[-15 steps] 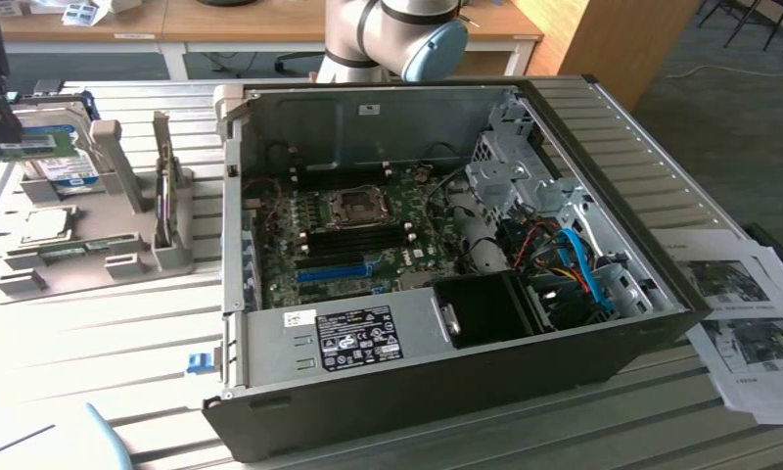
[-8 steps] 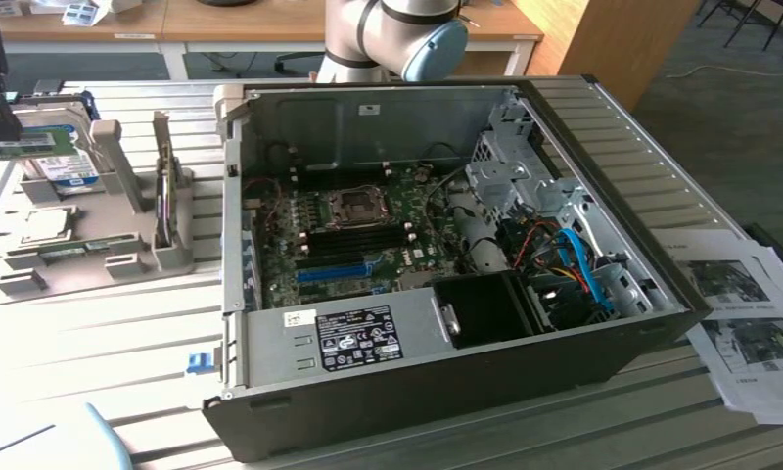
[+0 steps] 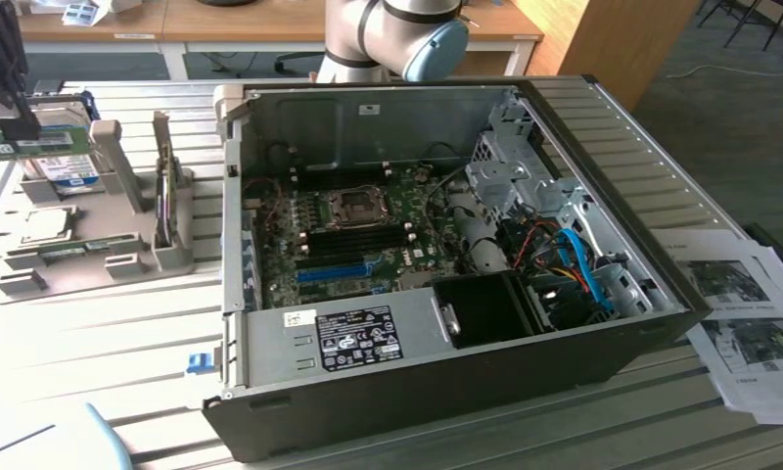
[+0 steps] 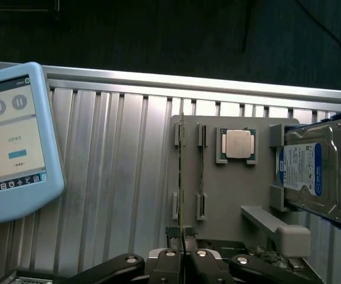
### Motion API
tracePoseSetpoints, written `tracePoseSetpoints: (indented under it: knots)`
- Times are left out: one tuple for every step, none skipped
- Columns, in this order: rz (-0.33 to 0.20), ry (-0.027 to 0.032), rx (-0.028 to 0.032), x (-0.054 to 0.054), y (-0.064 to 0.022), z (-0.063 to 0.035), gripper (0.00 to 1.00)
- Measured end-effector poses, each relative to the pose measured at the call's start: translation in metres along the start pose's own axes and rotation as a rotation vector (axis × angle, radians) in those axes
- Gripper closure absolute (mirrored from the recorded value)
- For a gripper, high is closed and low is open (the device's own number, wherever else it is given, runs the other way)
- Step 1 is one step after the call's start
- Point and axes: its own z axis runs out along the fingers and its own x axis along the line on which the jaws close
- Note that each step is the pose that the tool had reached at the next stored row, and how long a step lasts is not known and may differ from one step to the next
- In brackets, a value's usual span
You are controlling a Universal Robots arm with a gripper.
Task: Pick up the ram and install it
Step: 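Pick up the ram and move it above insertion slot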
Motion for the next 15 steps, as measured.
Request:
tracePoseSetpoints:
  knots:
    - [0.0,-0.0001,-0.0001,0.0,-0.0026,-0.0001,0.89]
    - [0.0,-0.0002,-0.0002,0.0,-0.0051,-0.0003,0.89]
    - [0.0,-0.0004,-0.0002,0.001,-0.0076,-0.0004,0.89]
    - [0.0,-0.0004,-0.0004,0.001,-0.0102,-0.0006,0.89]
    - [0.0,-0.0006,-0.0004,0.001,-0.0129,-0.0007,0.89]
    - [0.0,-0.0008,-0.0004,0.001,-0.0158,-0.0008,0.89]
    - [0.0,-0.0009,-0.0005,0.001,-0.0186,-0.0009,0.89]
    - [0.0,-0.0011,-0.0006,0.001,-0.0214,-0.0011,0.89]
    - [0.0,-0.0012,-0.0009,0.002,-0.0241,-0.0013,0.89]
    - [0.0,-0.0014,-0.001,0.002,-0.0268,-0.0014,0.89]
    - [0.0,-0.0015,-0.0011,0.002,-0.0296,-0.0016,0.89]
    - [0.0,-0.0018,-0.001,0.002,-0.0325,-0.0017,0.89]
    - [0.0,-0.002,-0.0011,0.002,-0.0356,-0.0018,0.89]
    - [0.0,-0.0021,-0.0012,0.003,-0.0385,-0.002,0.89]
    - [0.0,-0.0021,-0.0014,0.003,-0.0413,-0.0021,0.89]
